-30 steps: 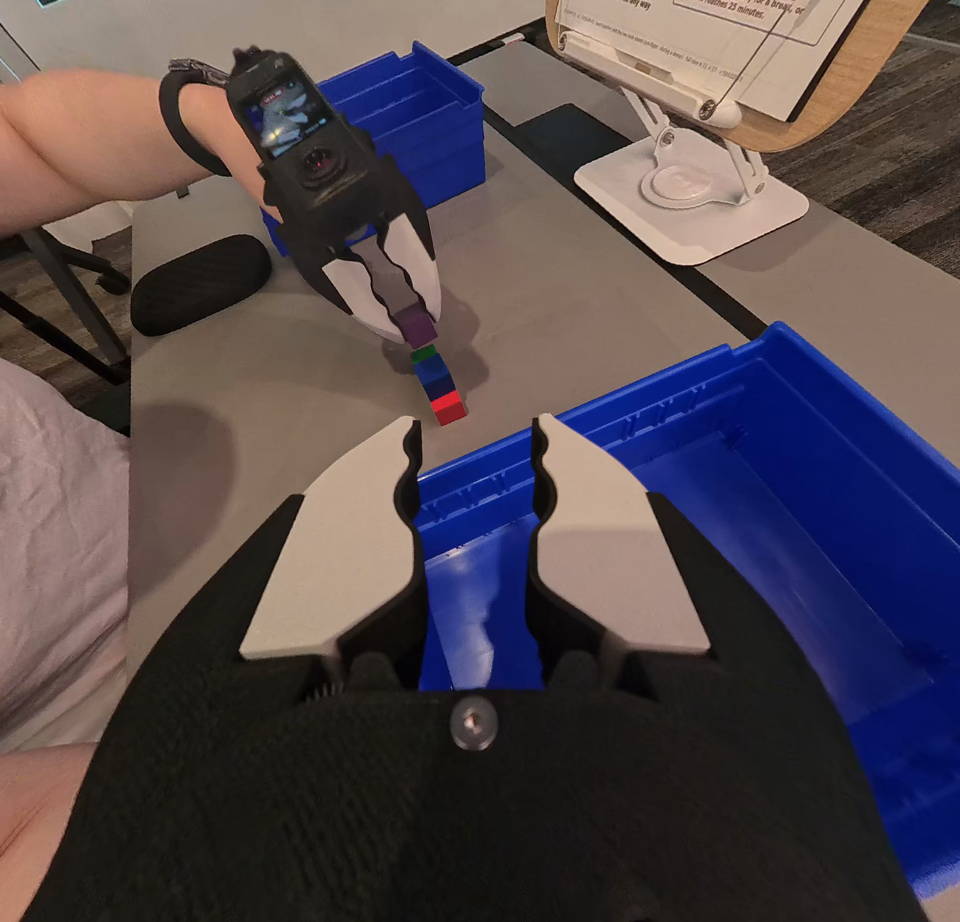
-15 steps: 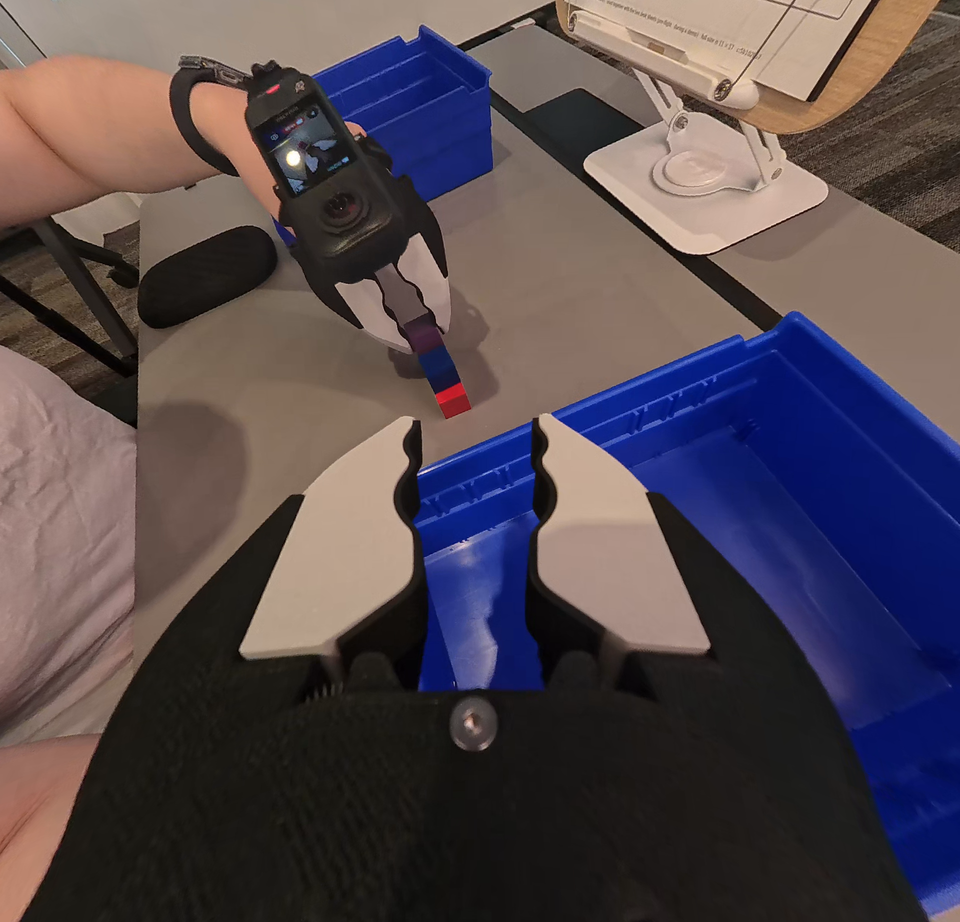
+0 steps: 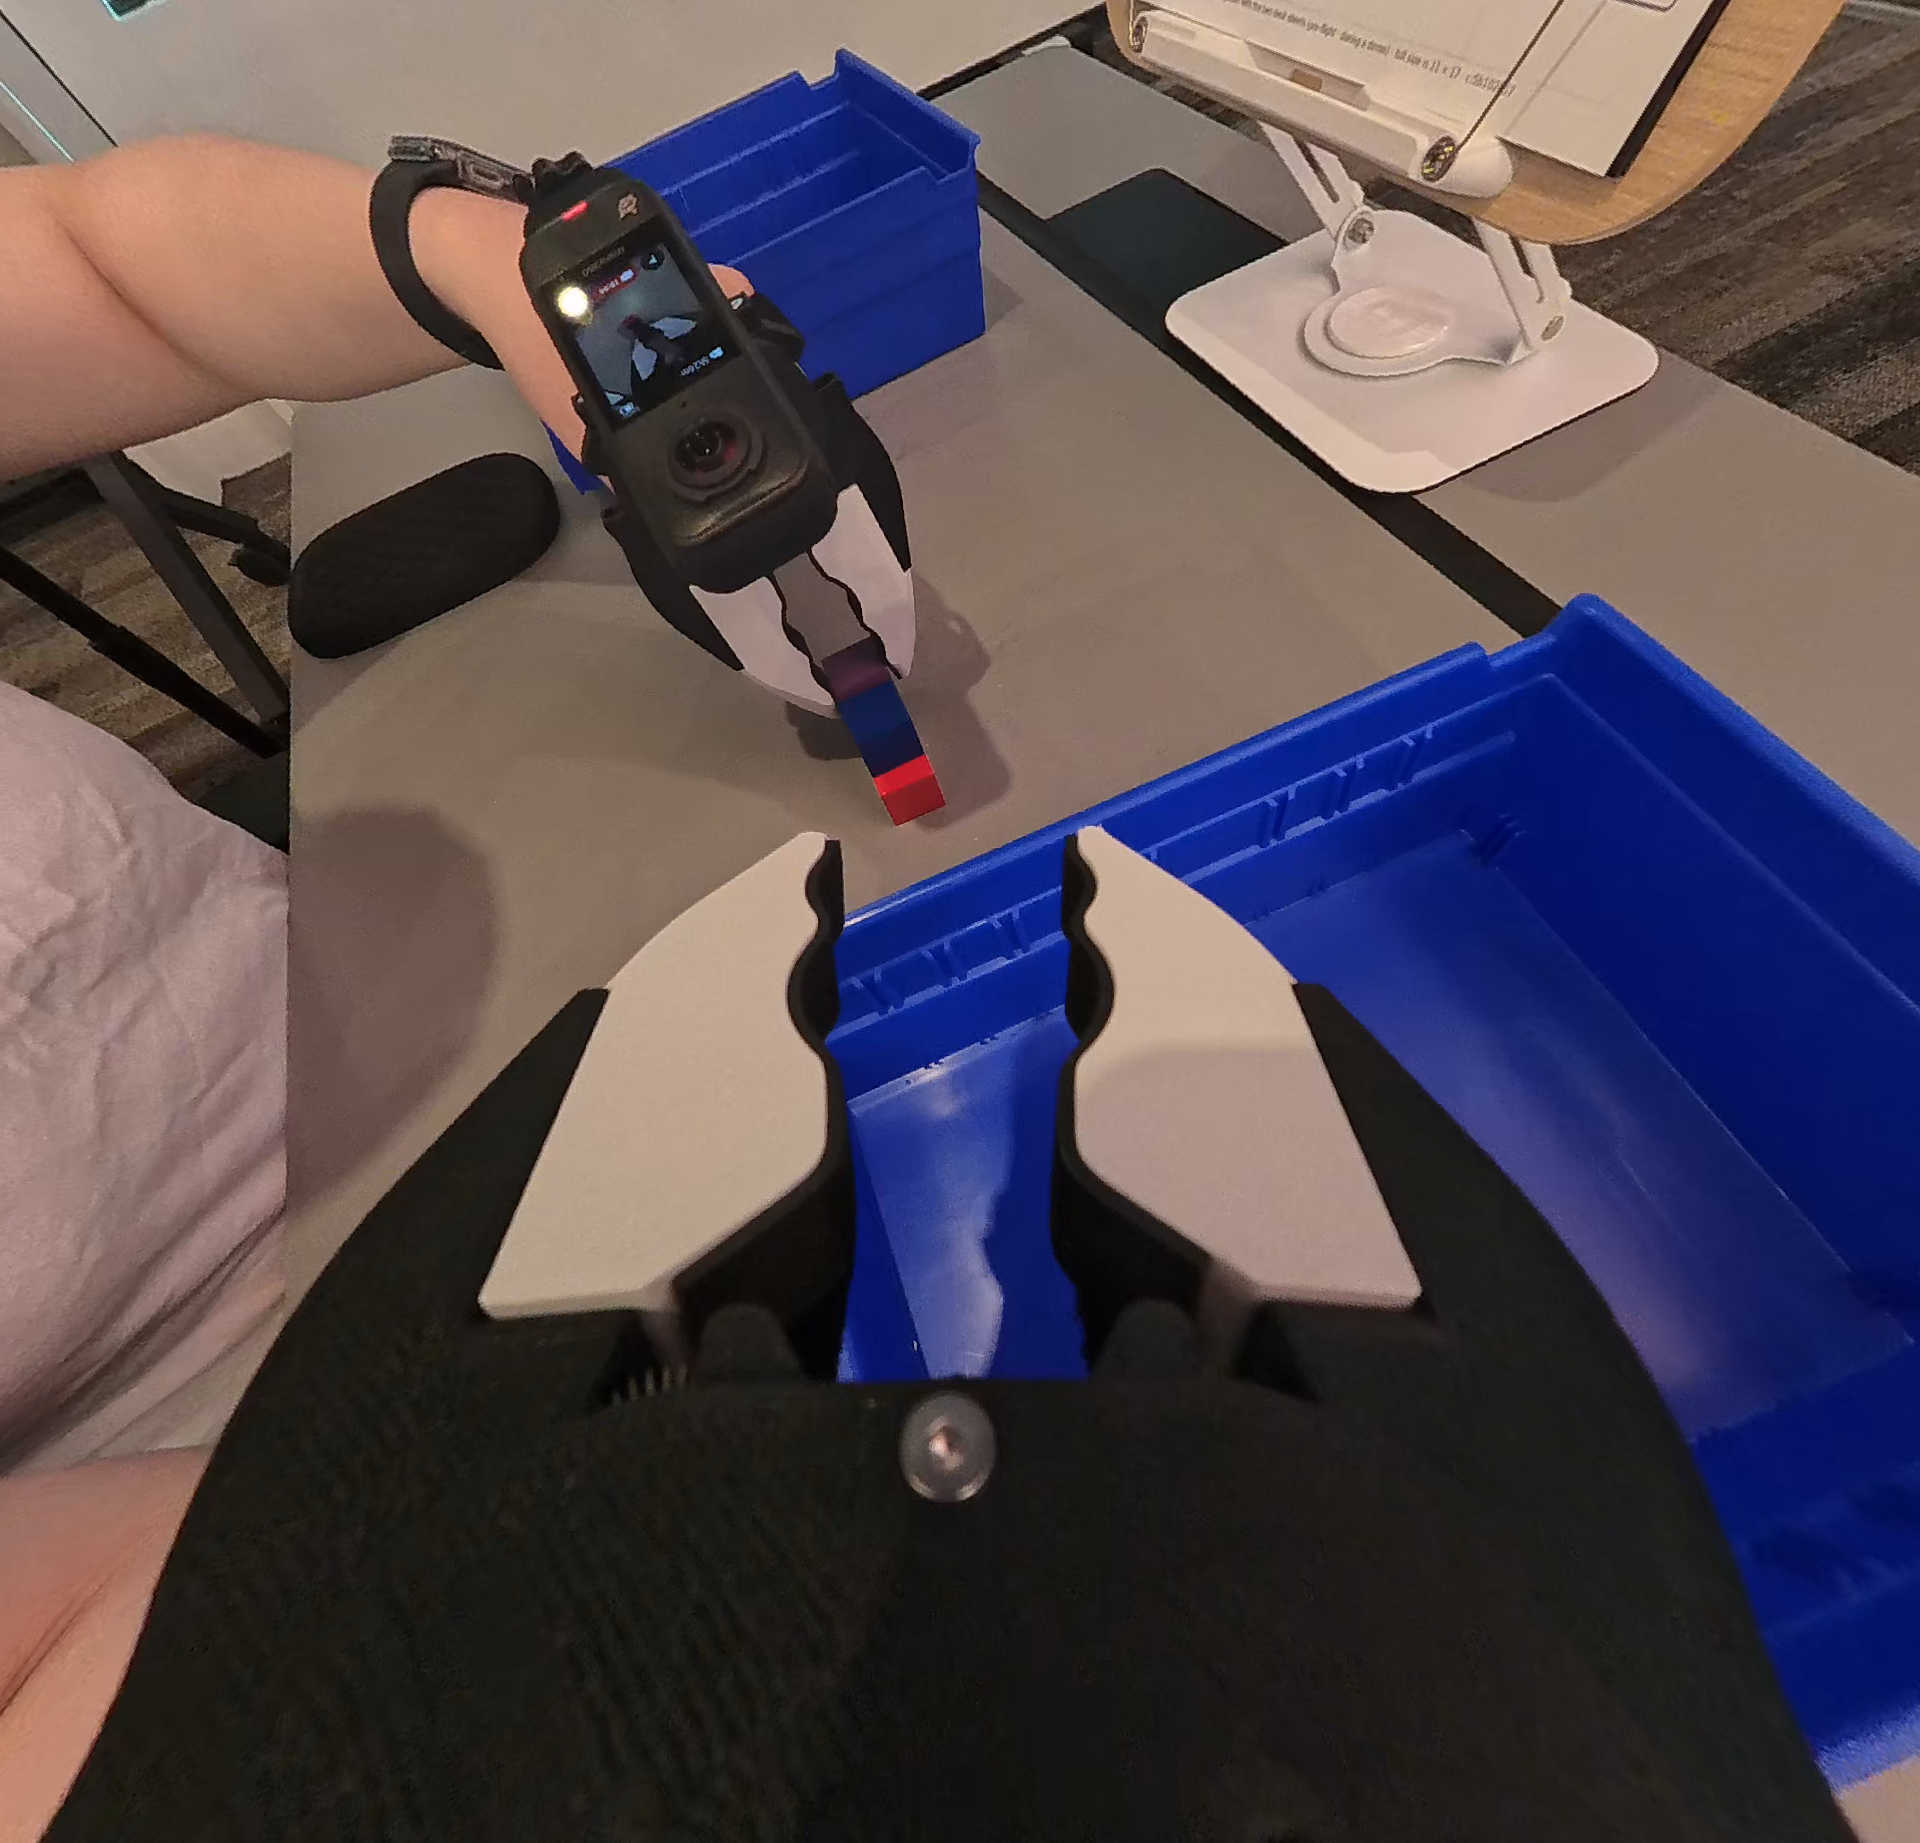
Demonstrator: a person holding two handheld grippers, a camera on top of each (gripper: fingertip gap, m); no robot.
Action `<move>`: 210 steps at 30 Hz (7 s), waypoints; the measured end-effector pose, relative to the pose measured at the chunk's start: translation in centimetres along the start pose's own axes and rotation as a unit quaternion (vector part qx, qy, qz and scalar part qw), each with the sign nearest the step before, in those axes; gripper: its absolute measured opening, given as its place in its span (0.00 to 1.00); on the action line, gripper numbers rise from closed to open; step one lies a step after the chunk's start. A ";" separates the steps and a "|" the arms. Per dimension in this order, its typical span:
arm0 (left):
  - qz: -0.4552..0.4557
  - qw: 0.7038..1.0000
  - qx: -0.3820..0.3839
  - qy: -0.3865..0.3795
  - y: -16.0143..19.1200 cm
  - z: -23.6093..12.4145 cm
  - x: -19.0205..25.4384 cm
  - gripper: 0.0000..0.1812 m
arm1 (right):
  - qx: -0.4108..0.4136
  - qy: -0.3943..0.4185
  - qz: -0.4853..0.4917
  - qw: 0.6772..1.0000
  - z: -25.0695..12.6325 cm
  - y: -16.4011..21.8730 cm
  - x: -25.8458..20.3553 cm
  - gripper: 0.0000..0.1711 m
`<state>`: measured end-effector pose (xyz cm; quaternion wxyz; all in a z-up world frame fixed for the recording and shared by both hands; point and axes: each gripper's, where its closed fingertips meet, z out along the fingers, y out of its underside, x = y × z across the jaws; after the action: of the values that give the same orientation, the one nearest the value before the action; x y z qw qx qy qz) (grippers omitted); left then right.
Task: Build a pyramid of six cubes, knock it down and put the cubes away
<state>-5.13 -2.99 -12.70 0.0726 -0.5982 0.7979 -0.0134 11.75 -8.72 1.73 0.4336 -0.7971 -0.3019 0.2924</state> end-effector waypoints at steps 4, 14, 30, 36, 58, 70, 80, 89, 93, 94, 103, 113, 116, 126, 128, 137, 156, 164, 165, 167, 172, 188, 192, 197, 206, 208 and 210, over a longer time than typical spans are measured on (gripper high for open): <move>0.004 1.000 -0.005 0.001 0.2 0.1 0.1 0.15 | -0.001 0.001 0.004 1.000 -0.1 0.2 0.2 0.24; 0.012 1.000 -0.009 0.001 0.1 0.2 0.1 0.15 | -0.007 -0.001 0.009 1.000 0.0 0.6 0.3 0.24; 0.003 0.999 0.031 -0.020 0.3 -4.3 -1.4 0.24 | 0.000 -0.001 0.016 1.000 -0.4 0.8 0.6 0.24; -0.085 0.975 0.196 -0.063 1.9 -13.2 -3.9 0.24 | 0.009 0.002 0.013 1.000 -0.7 0.4 0.4 0.24; -0.282 0.948 -0.060 -0.133 38.7 -6.0 -11.2 0.24 | -0.018 -0.006 -0.011 1.000 0.8 0.0 -0.9 0.24; -0.281 0.946 -0.131 -0.089 41.5 -1.4 -12.4 0.23 | -0.015 0.006 -0.001 1.000 -0.2 0.4 -0.6 0.24; -0.278 0.946 -0.142 -0.092 40.8 -2.2 -12.1 0.16 | -0.028 -0.002 0.004 1.000 0.2 1.1 -0.4 0.24; -0.244 0.940 -0.048 -0.232 33.8 -13.9 -13.5 0.15 | -0.019 0.002 0.004 1.000 -0.3 0.9 -0.3 0.24; -0.204 0.951 0.081 -0.219 22.6 -17.3 -11.3 0.16 | -0.019 0.001 0.002 1.000 -0.3 0.8 -0.3 0.24; -0.191 0.953 0.118 -0.203 19.3 -17.3 -10.2 0.15 | -0.019 0.001 0.002 1.000 -0.3 0.8 -0.3 0.24; -0.058 0.971 0.229 -0.045 0.6 -9.8 -0.1 0.15 | -0.004 -0.006 -0.004 1.000 -0.8 0.6 -0.7 0.24; -0.021 0.998 0.052 -0.028 -0.7 -4.7 -0.1 0.15 | 0.007 -0.013 -0.003 1.000 -1.2 0.5 -0.7 0.24; -0.008 0.999 0.017 -0.031 -1.0 -4.1 -0.1 0.15 | 0.009 -0.012 -0.002 1.000 -1.2 0.5 -0.6 0.24; 0.017 0.999 -0.019 -0.035 -1.4 -3.0 -0.3 0.15 | 0.028 -0.017 -0.002 0.999 -2.0 0.4 -0.5 0.24; 0.019 0.999 -0.026 -0.032 -1.3 -2.9 -0.3 0.15 | 0.031 -0.019 0.002 0.999 -2.1 0.5 -0.5 0.24; 0.023 0.999 -0.035 -0.023 -1.1 -2.5 -0.1 0.15 | 0.028 -0.025 0.003 0.999 -1.9 0.5 -0.5 0.24; 0.038 0.998 -0.036 -0.026 -1.3 -2.2 -0.2 0.15 | 0.023 -0.029 0.005 0.999 -1.6 0.6 -0.4 0.24; 0.044 0.998 -0.027 -0.023 -1.7 -2.4 -0.1 0.19 | 0.024 -0.031 0.001 0.999 -1.6 0.6 -0.6 0.24; 0.044 0.998 -0.025 -0.026 -1.7 -2.6 -0.2 0.19 | 0.024 -0.032 0.002 0.999 -1.6 0.6 -0.6 0.24; 0.037 0.998 -0.023 -0.035 -1.7 -3.2 -0.7 0.21 | 0.022 -0.035 0.004 0.999 -1.6 0.7 -0.6 0.24; 0.012 0.999 0.035 -0.024 -2.2 -6.4 -0.9 0.21 | 0.023 -0.036 0.002 0.999 -1.6 0.7 -0.7 0.24; -0.171 0.818 0.541 -0.100 3.2 -29.7 -0.5 0.29 | 0.052 -0.031 -0.027 0.998 -0.1 -2.5 -1.6 0.25; -0.175 0.713 0.673 -0.092 6.9 -35.2 0.4 0.26 | 0.097 -0.039 -0.051 0.993 1.2 -5.9 -3.3 0.27; -0.134 0.665 0.728 -0.097 11.0 -35.8 2.1 0.17 | 0.152 -0.034 -0.112 0.981 2.7 -9.8 -6.0 0.28; -0.081 0.664 0.731 -0.136 13.4 -35.4 2.9 0.00 | 0.123 -0.017 -0.220 0.968 8.9 -11.4 -10.8 0.06; -0.083 0.671 0.723 -0.144 13.7 -35.2 2.7 0.00 | 0.108 -0.015 -0.254 0.961 10.2 -11.1 -11.9 0.00; -0.085 0.670 0.724 -0.143 14.0 -35.2 2.7 0.00 | 0.064 -0.027 -0.256 0.964 11.5 -10.2 -12.6 0.01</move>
<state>-23.87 -3.90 20.32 0.5943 -0.4180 0.4631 -0.5075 -7.10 -7.58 7.93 0.5356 -0.6555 -0.4886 0.2116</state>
